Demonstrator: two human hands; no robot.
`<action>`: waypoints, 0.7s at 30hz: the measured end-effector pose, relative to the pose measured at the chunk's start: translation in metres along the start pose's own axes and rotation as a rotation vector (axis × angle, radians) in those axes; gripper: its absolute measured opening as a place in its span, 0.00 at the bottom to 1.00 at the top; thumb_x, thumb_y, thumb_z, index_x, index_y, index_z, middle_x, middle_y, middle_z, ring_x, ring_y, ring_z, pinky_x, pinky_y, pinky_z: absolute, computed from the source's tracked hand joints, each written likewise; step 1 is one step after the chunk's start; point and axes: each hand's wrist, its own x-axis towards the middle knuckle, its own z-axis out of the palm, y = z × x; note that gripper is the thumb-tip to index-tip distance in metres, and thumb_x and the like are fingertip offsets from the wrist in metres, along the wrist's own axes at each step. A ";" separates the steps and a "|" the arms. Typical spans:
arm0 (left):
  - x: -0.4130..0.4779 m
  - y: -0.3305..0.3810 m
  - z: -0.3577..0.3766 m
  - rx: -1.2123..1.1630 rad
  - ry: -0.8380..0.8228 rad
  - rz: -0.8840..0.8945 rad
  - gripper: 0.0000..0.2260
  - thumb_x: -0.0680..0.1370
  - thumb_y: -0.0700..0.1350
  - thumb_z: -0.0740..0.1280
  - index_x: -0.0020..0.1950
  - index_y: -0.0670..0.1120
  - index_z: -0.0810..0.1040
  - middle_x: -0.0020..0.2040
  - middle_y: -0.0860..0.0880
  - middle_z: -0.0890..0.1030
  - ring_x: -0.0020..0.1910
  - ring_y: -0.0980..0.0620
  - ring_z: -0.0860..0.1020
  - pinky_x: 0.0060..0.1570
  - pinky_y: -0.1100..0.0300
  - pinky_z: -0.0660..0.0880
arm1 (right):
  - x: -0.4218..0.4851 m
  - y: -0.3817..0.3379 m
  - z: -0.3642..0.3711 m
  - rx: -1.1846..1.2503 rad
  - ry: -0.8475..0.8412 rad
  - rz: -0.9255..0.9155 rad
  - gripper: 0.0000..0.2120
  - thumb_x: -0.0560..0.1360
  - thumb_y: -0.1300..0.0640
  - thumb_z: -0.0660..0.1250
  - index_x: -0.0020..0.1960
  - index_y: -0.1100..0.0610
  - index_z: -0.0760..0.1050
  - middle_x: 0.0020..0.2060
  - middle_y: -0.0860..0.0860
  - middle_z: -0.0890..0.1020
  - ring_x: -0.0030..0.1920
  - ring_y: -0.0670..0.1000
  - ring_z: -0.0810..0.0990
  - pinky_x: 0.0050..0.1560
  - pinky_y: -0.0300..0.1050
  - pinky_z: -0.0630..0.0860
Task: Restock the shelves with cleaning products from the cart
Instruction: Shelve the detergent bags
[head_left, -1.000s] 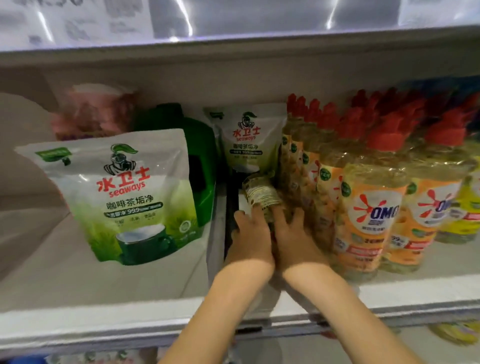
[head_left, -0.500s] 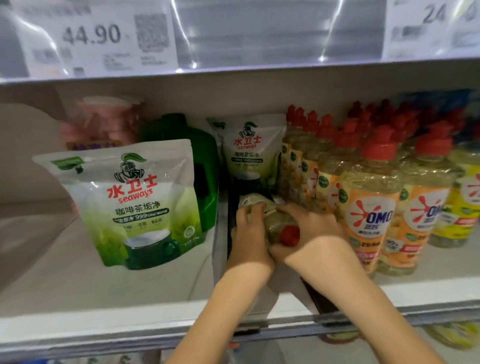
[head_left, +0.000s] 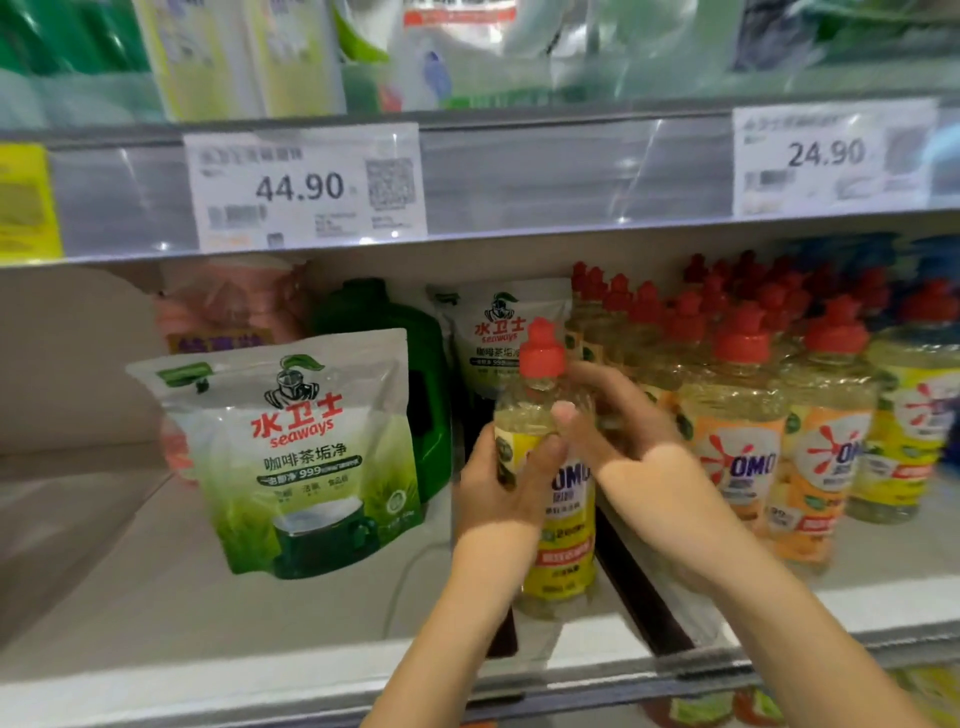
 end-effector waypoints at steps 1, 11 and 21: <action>-0.002 0.000 0.000 0.001 -0.030 0.017 0.06 0.74 0.55 0.66 0.50 0.58 0.75 0.45 0.60 0.83 0.43 0.67 0.80 0.45 0.68 0.75 | -0.007 0.007 0.005 0.050 -0.017 0.019 0.19 0.76 0.45 0.61 0.66 0.36 0.67 0.60 0.28 0.73 0.62 0.31 0.70 0.61 0.30 0.69; -0.020 -0.007 0.000 -0.154 -0.129 -0.049 0.10 0.69 0.65 0.57 0.46 0.82 0.67 0.46 0.75 0.77 0.48 0.72 0.77 0.47 0.72 0.74 | -0.037 0.034 0.018 0.216 -0.049 -0.052 0.36 0.75 0.59 0.64 0.75 0.41 0.50 0.64 0.19 0.61 0.67 0.26 0.60 0.59 0.22 0.64; -0.060 0.017 -0.002 -0.239 -0.223 0.440 0.19 0.74 0.67 0.57 0.65 0.72 0.66 0.62 0.68 0.74 0.60 0.67 0.74 0.53 0.72 0.72 | -0.088 0.010 0.006 0.103 0.100 -0.188 0.37 0.71 0.40 0.70 0.73 0.31 0.54 0.73 0.37 0.64 0.74 0.49 0.64 0.65 0.66 0.69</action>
